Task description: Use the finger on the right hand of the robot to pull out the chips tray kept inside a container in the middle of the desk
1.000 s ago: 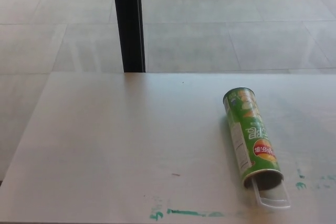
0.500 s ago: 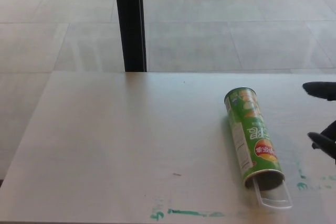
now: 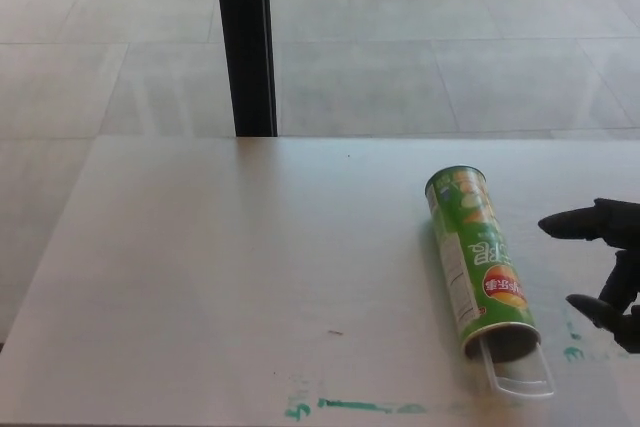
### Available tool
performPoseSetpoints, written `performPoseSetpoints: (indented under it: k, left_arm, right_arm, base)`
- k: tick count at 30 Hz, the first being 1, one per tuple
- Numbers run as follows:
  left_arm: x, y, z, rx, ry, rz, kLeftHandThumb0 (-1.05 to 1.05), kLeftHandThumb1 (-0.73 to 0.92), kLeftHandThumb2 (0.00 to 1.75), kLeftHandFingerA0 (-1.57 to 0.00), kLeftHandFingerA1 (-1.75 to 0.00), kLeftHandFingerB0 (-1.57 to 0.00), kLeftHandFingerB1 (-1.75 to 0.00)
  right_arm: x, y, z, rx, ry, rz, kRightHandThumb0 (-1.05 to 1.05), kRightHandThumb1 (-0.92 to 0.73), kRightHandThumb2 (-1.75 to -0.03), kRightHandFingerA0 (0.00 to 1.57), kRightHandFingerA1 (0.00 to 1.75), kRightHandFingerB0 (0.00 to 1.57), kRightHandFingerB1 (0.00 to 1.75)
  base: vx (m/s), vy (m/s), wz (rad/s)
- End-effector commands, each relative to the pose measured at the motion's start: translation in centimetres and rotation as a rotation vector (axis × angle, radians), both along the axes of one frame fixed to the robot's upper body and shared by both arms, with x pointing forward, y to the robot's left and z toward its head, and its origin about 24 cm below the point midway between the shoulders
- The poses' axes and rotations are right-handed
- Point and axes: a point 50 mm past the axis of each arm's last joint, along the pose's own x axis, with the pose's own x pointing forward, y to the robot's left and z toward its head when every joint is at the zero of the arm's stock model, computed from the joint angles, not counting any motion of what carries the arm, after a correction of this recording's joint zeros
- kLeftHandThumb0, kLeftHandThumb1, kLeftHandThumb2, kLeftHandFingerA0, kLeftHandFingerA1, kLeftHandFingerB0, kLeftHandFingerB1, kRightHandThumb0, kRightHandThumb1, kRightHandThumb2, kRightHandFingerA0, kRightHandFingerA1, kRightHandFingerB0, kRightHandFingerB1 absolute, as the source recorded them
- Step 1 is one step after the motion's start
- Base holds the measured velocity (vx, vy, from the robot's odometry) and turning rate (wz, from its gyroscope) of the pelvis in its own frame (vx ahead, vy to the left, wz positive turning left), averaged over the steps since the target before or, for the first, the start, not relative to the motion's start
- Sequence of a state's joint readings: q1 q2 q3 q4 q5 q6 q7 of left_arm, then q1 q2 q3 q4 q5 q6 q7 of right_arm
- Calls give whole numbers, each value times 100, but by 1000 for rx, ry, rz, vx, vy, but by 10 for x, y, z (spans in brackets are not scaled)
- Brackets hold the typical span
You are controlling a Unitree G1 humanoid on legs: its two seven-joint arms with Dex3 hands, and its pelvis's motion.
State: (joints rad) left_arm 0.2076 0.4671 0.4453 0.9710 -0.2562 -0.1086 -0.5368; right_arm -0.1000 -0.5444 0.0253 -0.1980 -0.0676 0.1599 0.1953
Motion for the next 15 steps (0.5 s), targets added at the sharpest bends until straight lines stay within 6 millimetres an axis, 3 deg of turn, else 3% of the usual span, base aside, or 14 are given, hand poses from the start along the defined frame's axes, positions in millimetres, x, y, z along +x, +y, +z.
performPoseSetpoints:
  k: [1, 7, 8, 9, 10, 11, 12, 15]
  left_arm:
    - [2, 6, 4, 24, -2, 4, -67, 73, 62, -37, -62, -33, -41]
    - [1, 6, 6, 33, -7, -13, -69, 73, 62, -34, -65, -33, -44]
    - [2, 6, 7, 25, -18, 0, -68, 72, 62, -34, -64, -33, -45]
    - [1, 6, 6, 23, -22, -3, -69, 73, 62, -34, -64, -29, -41]
    - [1, 6, 7, 29, -20, -12, -69, 74, 62, -34, -64, -28, -40]
    - [1, 5, 7, 30, -20, -13, -69, 74, 62, -34, -64, -28, -40]
    - [1, 6, 6, 27, -18, -13, -70, 74, 62, -33, -65, -29, -41]
    - [0, 7, 7, 27, -16, -4, -71, 72, 62, -34, -63, -32, -42]
  right_arm:
    - [0, 2, -1, -86, 14, 89, -6, -61, -60, 74, 140, 54, 49]
    - [-2, -3, -10, -176, 19, 127, -6, -57, -58, 77, 153, 60, 50]
    - [-1, -4, -12, -175, 19, 127, -9, -56, -64, 90, 152, 63, 56]
    - [-3, -8, -14, -198, 34, 115, -7, -57, -57, 78, 163, 62, 49]
    - [-3, -10, -15, -214, 43, 119, -11, -56, -67, 97, 154, 65, 57]
    - [-3, -10, -15, -216, 43, 121, -11, -56, -67, 97, 154, 65, 57]
    - [-5, -11, -14, -240, 54, 120, -9, -59, -56, 76, 163, 62, 48]
    - [-7, -15, -15, -284, 65, 136, -8, -58, -58, 79, 161, 63, 50]
  base:
    - [0, 0, 0]
    - [0, 0, 0]
    - [0, 0, 0]
    - [0, 0, 0]
    - [0, 0, 0]
    - [0, 0, 0]
    - [0, 0, 0]
    - [0, 0, 0]
